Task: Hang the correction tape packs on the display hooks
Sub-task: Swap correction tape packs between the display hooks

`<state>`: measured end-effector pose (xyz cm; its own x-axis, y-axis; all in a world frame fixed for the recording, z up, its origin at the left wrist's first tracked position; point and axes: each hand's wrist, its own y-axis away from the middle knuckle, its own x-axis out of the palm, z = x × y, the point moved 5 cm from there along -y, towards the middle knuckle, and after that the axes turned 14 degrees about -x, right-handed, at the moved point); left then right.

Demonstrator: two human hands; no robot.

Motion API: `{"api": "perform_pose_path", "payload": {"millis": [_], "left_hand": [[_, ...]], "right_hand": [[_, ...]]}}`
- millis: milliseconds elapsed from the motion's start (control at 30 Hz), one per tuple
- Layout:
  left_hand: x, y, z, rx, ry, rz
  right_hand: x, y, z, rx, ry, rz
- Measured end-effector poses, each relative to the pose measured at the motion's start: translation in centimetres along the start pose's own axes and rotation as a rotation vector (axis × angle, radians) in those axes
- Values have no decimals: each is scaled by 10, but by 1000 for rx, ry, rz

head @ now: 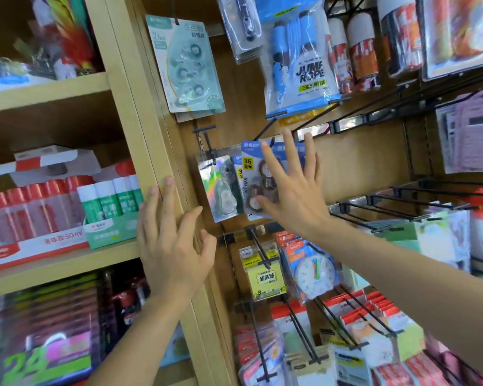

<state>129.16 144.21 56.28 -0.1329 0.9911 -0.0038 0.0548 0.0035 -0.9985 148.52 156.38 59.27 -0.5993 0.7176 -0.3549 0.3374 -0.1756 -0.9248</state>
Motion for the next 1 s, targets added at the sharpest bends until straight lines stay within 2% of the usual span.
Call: {"api": "perform_pose_path", "payload": {"millis": [267,433,633,833,1000], "left_hand": [[0,0,0,-1,-14,17],[0,1,0,-2,-9,30],[2,1,1,1,-22,62],[4,1,3,11,-25,73],[-1,-2,1,-12,-1,134]], "right_hand": [[36,-1,-2,38,97,72],[68,-15,-18,50,106,283],[89,-31,-32,20,52,436],[77,-27,-27,21,-70,426],[38,1,1,-17,-220,376]]}}
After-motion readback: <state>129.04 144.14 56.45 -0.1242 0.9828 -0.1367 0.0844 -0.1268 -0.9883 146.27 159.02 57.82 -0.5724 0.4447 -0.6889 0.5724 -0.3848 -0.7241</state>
